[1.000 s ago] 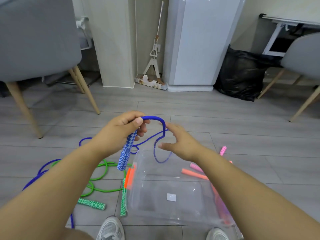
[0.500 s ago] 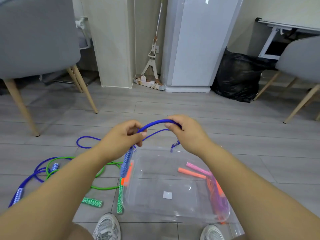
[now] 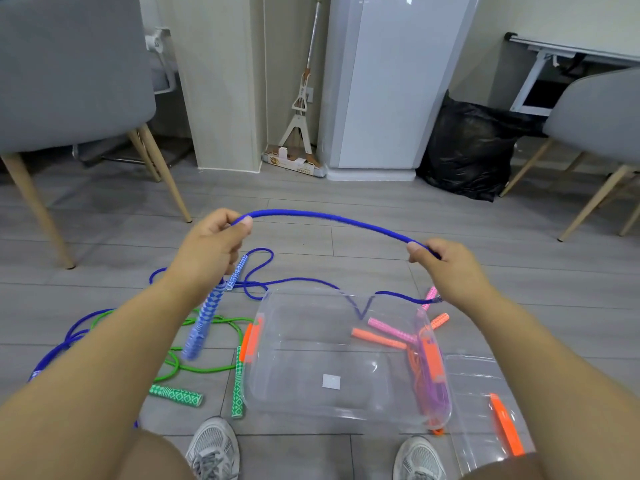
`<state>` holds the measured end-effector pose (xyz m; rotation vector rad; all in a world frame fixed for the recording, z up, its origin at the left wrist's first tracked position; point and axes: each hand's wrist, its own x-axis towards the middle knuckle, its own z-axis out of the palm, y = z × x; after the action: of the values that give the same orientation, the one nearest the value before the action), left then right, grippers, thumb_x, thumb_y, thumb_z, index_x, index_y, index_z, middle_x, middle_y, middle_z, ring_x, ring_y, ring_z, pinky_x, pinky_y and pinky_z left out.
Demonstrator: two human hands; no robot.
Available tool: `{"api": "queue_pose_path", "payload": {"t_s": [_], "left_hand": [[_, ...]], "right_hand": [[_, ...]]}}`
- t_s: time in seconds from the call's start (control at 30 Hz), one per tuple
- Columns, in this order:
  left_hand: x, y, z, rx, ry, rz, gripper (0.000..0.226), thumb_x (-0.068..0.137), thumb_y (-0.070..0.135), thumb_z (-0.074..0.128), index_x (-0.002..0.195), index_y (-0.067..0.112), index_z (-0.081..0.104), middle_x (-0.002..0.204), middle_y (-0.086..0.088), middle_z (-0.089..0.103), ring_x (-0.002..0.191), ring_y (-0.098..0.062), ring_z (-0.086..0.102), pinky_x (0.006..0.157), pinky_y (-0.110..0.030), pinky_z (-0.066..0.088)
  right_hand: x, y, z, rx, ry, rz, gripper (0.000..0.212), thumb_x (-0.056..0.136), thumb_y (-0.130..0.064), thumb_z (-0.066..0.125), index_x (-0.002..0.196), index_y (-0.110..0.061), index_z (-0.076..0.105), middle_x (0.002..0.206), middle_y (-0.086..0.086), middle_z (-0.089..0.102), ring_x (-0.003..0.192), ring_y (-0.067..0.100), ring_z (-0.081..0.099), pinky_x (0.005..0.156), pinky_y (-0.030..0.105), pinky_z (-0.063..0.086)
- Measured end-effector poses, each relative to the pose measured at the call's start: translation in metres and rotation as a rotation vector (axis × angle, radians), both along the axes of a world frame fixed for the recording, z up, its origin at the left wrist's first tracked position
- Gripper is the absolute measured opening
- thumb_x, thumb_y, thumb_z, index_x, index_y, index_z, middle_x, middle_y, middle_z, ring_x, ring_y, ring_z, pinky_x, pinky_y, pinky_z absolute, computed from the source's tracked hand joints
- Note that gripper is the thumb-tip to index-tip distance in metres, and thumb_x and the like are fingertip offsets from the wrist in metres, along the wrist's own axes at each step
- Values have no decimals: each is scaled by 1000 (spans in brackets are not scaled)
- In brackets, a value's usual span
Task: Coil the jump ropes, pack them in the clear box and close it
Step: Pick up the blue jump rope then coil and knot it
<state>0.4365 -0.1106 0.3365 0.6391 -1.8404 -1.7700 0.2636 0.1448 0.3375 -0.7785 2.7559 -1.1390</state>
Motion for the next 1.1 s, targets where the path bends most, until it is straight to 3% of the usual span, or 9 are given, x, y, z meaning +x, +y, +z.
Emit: {"api": "queue_pose_path", "payload": {"t_s": [0.13,0.2,0.27,0.33,0.53,0.67,0.77,0.93,1.1], "left_hand": [[-5,19,-3,-35,-55,-77,24,96,15,50,71,14,51,50,7,40,50,-15,29,48,-25,29],[-7,30,1,-169,-105,-46,22,96,19,51,76,14,57,62,6,47,57,-14,38,57,-22,40],[-8,35,6,-327,-139,18,16,94,20,53,82,15,63,76,6,47,64,-10,43,58,-11,39],[-9,35,9,-346,-152,24,14,93,16,56,82,20,64,79,3,43,65,-9,44,57,-15,37],[-11,48,16,-42,-92,-101,15,92,4,54,80,13,57,69,-5,55,57,-16,57,59,-32,54],[-13,57,21,-7,-71,-105,15,91,3,54,79,12,54,66,-6,57,56,-21,60,64,-40,56],[-16,55,21,71,-67,-60,14,90,8,54,77,13,54,66,-4,58,52,-17,54,50,-28,47],[-19,37,16,452,-49,116,26,94,33,52,78,13,57,53,4,62,49,-10,46,43,-18,40],[-19,25,10,532,-13,248,26,97,21,47,74,12,54,63,1,64,40,-4,47,40,-15,43]], "right_hand": [[16,-18,1,-67,-75,54,24,97,-27,45,94,-15,65,82,19,55,74,26,48,60,31,39],[24,-28,0,-124,-150,98,23,97,-22,43,101,-13,63,78,9,51,76,21,46,62,31,39],[32,-37,-2,-132,-184,146,23,98,-19,41,104,-12,62,78,-3,54,73,13,47,65,26,38],[39,-44,-5,-156,-212,193,20,98,-17,41,100,-15,60,84,-8,60,67,3,45,69,24,37],[60,-65,-15,-131,-244,329,14,98,-17,40,99,-21,54,112,-3,64,68,-3,45,78,25,37],[72,-74,-17,-141,-323,416,9,97,-18,44,101,-18,52,100,0,68,73,3,56,75,25,42],[77,-74,-14,-122,-310,455,11,98,-20,43,98,-16,53,78,-4,65,81,17,58,75,29,44],[80,-69,-13,-29,-247,479,21,99,-27,38,83,-35,48,72,-9,53,64,11,43,61,23,37],[75,-57,-18,148,-111,490,23,98,-32,42,103,-16,57,76,0,49,68,17,43,66,32,39]]}}
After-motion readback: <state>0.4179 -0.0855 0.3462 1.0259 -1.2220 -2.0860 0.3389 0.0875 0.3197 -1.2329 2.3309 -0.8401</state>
